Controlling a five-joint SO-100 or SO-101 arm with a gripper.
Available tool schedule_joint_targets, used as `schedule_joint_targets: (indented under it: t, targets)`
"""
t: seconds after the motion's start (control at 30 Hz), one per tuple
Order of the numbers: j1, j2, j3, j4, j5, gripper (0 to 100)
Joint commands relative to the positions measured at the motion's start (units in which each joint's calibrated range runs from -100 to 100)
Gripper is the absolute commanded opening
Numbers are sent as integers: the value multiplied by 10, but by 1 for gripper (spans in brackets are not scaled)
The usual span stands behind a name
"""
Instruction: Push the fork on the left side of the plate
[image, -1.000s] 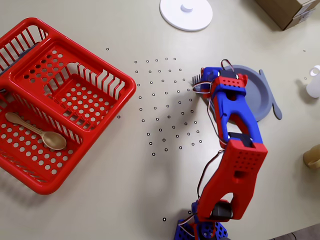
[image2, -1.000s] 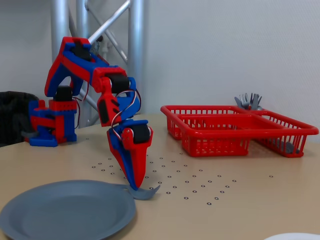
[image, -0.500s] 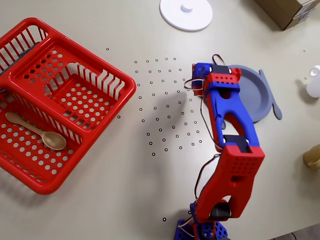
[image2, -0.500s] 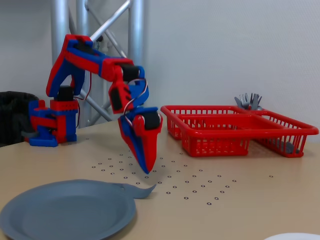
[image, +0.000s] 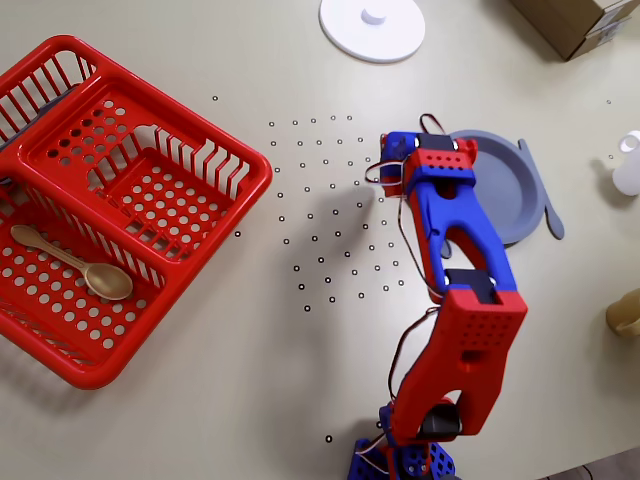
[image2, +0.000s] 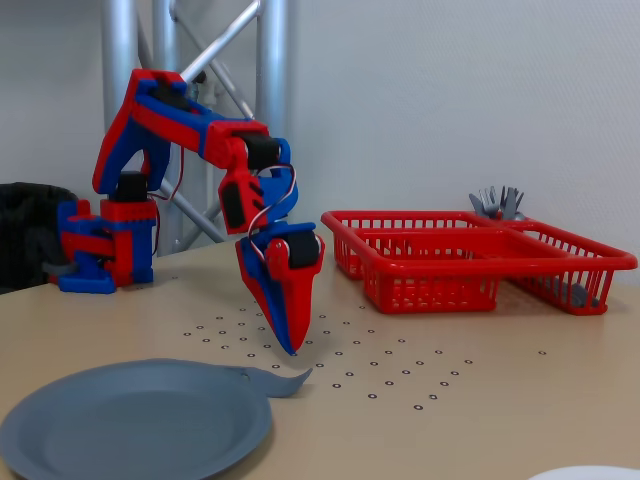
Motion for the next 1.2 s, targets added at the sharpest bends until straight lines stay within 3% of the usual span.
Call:
schedule_joint_targets:
  t: [0.0,0.8,1.17]
  targets:
    - [-9,-27,-17,-14,3,0]
    - [19,-35,-43,-17,11,0]
    - [26,-181,73,-19,-26,0]
